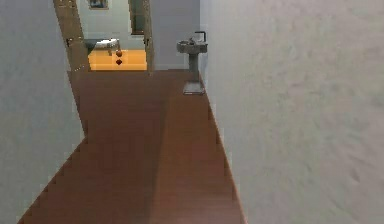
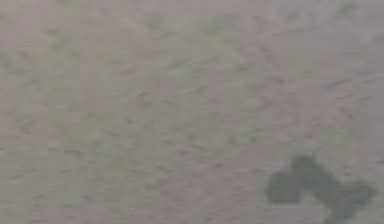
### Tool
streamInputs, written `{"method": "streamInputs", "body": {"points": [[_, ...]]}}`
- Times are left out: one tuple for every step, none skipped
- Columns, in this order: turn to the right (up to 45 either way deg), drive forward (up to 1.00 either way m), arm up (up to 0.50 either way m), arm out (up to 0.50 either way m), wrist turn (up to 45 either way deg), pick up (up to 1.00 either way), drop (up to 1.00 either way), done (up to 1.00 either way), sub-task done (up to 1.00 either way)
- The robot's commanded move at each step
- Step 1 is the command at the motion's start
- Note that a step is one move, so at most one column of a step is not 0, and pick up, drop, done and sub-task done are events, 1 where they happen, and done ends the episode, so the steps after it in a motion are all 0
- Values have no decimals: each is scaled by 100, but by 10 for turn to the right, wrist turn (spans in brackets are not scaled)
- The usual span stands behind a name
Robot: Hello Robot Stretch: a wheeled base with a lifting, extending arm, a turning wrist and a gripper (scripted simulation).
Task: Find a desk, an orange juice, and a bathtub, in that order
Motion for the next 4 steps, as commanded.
{"method": "streamInputs", "body": {"points": [[-180, 0, 0, 0, 0, 0, 0, 0, 0], [0, 100, 0, 0, 0, 0, 0, 0, 0], [0, 100, 0, 0, 0, 0, 0, 0, 0], [0, 100, 0, 0, 0, 0, 0, 0, 0]]}}
